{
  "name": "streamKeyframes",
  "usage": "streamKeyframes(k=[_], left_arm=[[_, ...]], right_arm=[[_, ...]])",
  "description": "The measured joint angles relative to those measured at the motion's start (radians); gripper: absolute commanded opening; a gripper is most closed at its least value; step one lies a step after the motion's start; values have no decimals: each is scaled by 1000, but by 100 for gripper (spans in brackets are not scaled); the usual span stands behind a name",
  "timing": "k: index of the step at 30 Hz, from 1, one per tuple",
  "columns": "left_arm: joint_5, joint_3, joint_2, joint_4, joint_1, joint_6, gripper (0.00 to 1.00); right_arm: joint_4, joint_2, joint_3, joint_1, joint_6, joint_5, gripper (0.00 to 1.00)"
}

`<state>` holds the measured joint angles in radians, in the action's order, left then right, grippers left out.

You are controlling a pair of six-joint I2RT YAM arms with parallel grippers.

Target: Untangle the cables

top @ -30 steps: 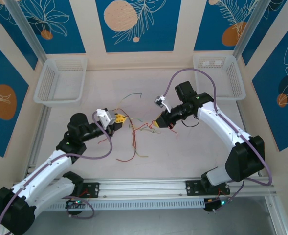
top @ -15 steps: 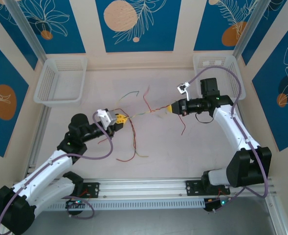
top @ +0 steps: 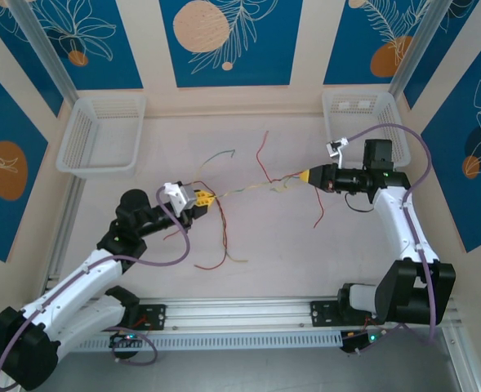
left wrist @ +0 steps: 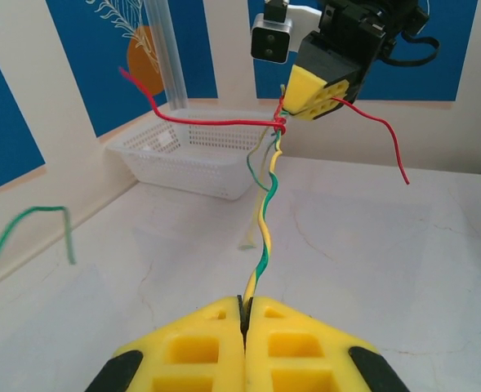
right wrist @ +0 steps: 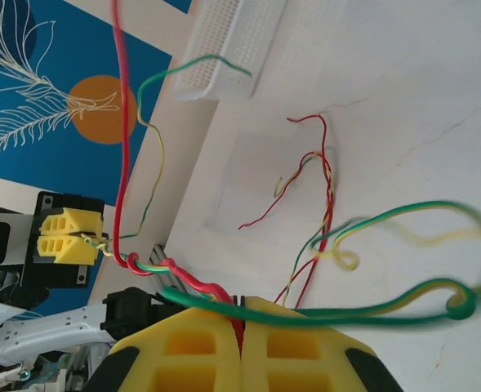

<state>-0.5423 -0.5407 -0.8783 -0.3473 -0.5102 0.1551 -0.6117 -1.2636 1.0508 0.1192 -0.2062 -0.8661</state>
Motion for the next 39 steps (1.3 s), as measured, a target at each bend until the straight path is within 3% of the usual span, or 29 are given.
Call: streamKeyframes(k=[10, 20, 35, 39], left_arm=[[78, 21, 10, -7, 18, 1, 0], [173, 47, 21, -24, 34, -3, 0], [241, 63, 6, -55, 55, -75, 0], [231, 23, -7, -10, 69, -76, 0]], right_arm=[[66, 37, -27, 199, -90, 77, 0], [88, 78, -38, 284, -155, 117, 0], [13, 154, -40, 298, -168, 185, 0], [38, 163, -35, 257, -152, 188, 0]])
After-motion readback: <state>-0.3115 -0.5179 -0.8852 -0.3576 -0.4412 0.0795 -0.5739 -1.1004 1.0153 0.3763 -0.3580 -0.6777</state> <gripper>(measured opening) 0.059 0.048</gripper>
